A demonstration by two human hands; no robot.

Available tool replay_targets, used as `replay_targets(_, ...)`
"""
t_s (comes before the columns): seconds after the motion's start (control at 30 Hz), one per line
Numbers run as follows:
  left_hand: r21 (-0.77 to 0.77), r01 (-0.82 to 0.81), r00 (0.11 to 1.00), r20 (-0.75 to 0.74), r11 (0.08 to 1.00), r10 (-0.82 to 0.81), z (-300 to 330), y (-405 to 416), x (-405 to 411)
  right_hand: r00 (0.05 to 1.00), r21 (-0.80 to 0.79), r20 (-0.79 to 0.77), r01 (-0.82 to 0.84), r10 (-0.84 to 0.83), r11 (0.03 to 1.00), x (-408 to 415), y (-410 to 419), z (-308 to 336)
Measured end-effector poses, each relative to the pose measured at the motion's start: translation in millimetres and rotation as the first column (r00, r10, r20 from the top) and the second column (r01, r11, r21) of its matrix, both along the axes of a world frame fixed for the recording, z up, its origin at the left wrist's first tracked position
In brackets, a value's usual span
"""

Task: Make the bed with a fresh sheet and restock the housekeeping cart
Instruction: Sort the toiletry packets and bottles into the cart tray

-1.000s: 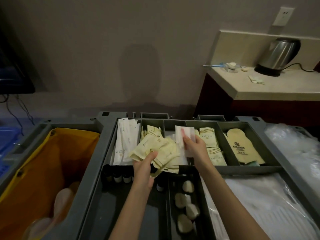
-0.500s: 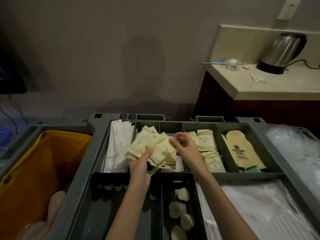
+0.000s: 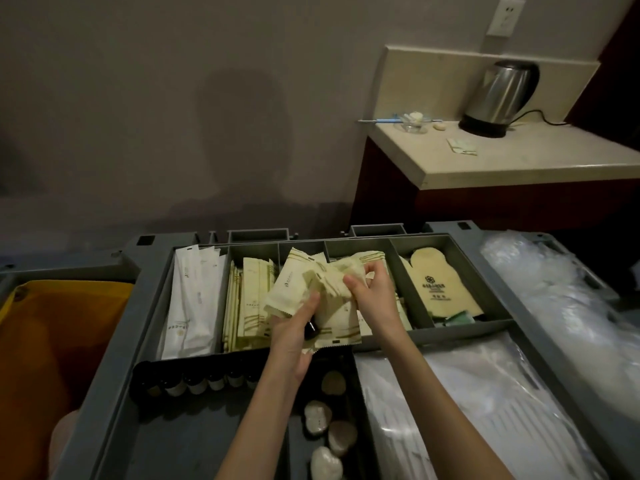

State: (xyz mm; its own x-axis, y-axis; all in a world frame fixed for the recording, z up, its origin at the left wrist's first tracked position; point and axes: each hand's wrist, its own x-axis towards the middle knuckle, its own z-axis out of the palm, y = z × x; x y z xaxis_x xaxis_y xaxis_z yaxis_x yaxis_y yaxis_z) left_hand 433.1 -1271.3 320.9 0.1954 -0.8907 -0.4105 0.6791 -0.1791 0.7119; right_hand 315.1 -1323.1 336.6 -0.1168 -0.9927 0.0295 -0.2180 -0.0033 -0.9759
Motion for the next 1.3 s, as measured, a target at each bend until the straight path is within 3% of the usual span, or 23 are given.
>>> replay_targets(0.1, 0.038, -0.034, 0.999, 0.040, 0.999, 0.032, -3, -5, -10, 0.998, -0.009, -0.057, 0.012, -0.012, 1.000, -14, -6, -1)
replay_targets(0.23, 0.038, -0.083, 0.996, 0.043, 0.996, 0.082, -5, -11, -19, 0.998, 0.032, 0.045, 0.030, -0.032, 0.999, -36, -16, 1)
replay_targets(0.37, 0.072, -0.107, 0.993, 0.054, 0.992, 0.103, -11, -18, -12, 0.996, 0.031, -0.056, 0.072, -0.070, 0.997, -73, -31, -2)
replay_targets(0.53, 0.097, -0.170, 0.982, 0.100, 0.981, 0.160, -20, -28, 2, 0.973, 0.087, -0.210, -0.077, 0.094, 0.993, -89, -48, -18)
replay_targets(0.87, 0.073, -0.175, 0.979, 0.121, 0.982, 0.165, -21, -33, 0, 0.854, 0.346, -0.264, -0.350, 0.449, 0.870, -61, -64, -47)
replay_targets(0.93, 0.081, -0.173, 0.979, 0.122, 0.982, 0.162, -22, -33, -1, 0.817, 0.324, -0.332, -0.371, 0.472, 0.870, -59, -61, -51)
replay_targets(1.03, 0.094, -0.180, 0.978, 0.120, 0.979, 0.168, -22, -34, -5, 0.894, 0.150, -0.308, -0.293, 0.327, 0.944, -61, -53, -44)
replay_targets(1.1, 0.081, -0.185, 0.978, 0.113, 0.979, 0.175, -20, -36, -12, 0.942, 0.046, -0.208, -0.261, 0.265, 0.964, -60, -43, -32)
replay_targets(1.17, 0.075, -0.170, 0.981, 0.110, 0.983, 0.162, -18, -38, -21, 0.947, 0.035, -0.117, -0.298, 0.300, 0.954, -58, -33, -21)
replay_targets(1.3, 0.084, -0.130, 0.989, 0.082, 0.988, 0.123, -16, -39, -41, 0.947, 0.038, -0.083, -0.309, 0.311, 0.950, -65, -25, -16)
